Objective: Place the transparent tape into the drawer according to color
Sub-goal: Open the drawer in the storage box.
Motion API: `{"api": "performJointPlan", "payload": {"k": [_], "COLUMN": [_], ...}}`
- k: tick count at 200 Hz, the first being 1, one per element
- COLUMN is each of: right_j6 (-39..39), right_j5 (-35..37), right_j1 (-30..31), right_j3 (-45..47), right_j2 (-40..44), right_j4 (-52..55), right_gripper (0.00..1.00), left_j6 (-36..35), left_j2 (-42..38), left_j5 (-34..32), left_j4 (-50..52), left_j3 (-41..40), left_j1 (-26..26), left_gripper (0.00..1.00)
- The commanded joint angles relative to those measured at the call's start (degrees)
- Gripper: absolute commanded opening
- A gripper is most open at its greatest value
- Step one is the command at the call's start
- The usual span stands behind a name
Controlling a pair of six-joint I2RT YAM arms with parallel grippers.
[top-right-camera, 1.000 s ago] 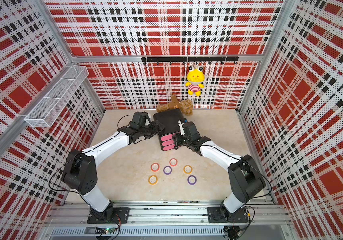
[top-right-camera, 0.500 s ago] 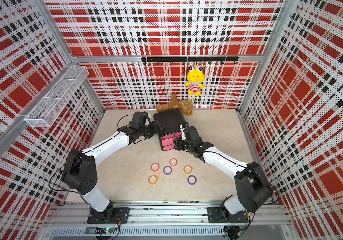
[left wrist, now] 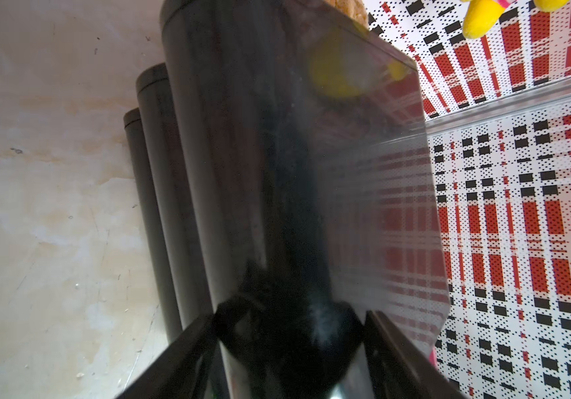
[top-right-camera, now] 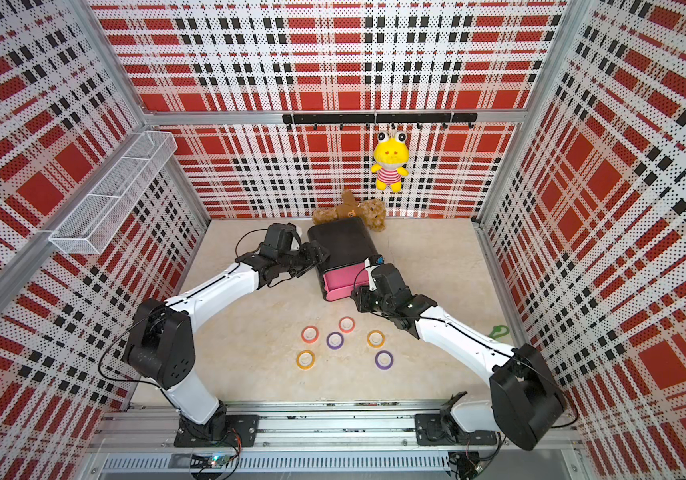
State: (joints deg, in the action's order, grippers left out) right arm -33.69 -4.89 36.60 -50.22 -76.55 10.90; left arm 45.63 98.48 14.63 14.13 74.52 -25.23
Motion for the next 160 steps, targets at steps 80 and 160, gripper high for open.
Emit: {"api": "performJointPlan", "payload": {"k": [80,160], "right_j6": [-1.8,-1.9], "right_j5": [2.3,3.8], "right_j1": [2.5,3.2], "right_j3": [1.8,3.1], "right_j2": [5.9,5.0], "right_j4": [-0.2,-1.9], "right_gripper": [0.2,0.43], "left_j6": [-1.2,-1.2], "left_j2": [1.9,1.3], "left_j5": [0.4,0.2], "left_j4": [0.9,0.9], "left_j3": [0.4,-0.3], "left_j1": [-1.2,-1.2], "left_gripper": [0.73,0.73]}}
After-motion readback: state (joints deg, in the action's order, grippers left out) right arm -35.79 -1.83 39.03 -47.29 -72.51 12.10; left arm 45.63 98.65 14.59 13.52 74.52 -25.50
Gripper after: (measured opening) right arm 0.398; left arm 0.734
